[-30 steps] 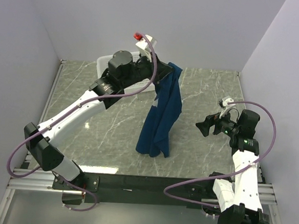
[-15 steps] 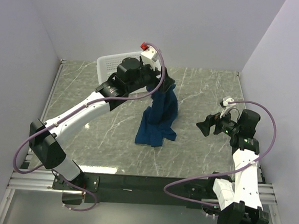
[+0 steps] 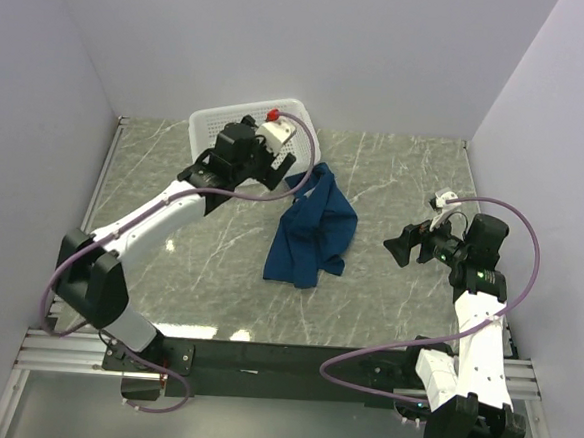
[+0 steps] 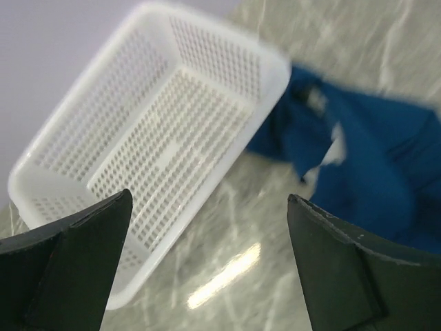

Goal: Fold and stack the t-shirts
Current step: Flatten the tshirt out

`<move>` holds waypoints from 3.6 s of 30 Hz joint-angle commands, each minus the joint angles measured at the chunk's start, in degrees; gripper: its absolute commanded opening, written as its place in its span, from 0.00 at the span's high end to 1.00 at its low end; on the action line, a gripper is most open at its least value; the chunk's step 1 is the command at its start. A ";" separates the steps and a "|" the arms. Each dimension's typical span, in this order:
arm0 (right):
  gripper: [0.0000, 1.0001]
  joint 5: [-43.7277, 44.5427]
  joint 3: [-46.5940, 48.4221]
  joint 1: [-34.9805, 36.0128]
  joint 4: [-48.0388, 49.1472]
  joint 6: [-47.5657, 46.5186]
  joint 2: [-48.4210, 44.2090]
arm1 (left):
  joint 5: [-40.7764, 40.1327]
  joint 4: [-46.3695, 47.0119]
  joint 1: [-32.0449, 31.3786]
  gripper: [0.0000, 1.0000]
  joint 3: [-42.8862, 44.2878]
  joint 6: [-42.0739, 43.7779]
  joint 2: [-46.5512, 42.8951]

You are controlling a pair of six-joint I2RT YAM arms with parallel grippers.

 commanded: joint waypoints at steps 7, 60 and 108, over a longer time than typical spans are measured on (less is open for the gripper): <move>0.01 -0.49 -0.11 -0.95 1.32 -0.60 -0.31 | 19.53 -7.55 10.21 0.06 8.19 19.63 12.11; 0.01 -2.78 0.15 -3.14 0.96 0.02 -1.28 | -20.74 -18.11 26.38 1.00 24.38 -15.62 32.51; 0.16 10.37 10.33 33.13 -12.31 -7.91 15.40 | 36.51 -2.97 27.79 0.04 -33.44 -31.01 -29.58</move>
